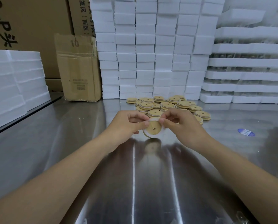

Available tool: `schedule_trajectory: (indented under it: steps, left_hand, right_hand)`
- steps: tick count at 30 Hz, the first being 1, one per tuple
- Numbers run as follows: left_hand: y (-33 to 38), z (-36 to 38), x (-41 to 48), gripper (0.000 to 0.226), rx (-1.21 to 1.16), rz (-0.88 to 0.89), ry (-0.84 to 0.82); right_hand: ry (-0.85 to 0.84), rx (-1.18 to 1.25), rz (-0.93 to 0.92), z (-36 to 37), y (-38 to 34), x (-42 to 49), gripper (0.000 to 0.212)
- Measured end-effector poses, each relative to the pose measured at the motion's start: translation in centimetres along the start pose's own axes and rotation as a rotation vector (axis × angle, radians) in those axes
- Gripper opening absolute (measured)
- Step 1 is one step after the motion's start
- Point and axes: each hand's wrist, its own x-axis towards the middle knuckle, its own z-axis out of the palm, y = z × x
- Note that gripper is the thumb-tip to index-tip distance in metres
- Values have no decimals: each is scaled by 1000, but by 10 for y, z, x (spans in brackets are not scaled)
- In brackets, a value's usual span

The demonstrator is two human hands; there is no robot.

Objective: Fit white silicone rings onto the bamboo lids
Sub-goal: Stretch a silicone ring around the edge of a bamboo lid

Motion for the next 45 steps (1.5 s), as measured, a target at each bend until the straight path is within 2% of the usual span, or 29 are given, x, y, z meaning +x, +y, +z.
schedule_trajectory:
  steps: [7, 14, 27, 36, 45]
  left_hand:
    - [0, -5, 0, 7, 21, -54, -33]
    - [0, -5, 2, 13, 13, 41, -35]
    - [-2, -12, 6, 9, 27, -99, -24]
    - [-2, -17, 6, 2, -3, -93, -86]
    - [-5, -18, 9, 5, -76, -103, -87]
  right_hand:
    - [0, -24, 6, 0, 0, 0, 11]
    - [-8, 3, 0, -5, -1, 0, 11]
    - [-73, -46, 10, -6, -2, 0, 13]
    - [-125, -29, 22, -8, -5, -2, 16]
    - [-110, -56, 45, -6, -6, -2, 16]
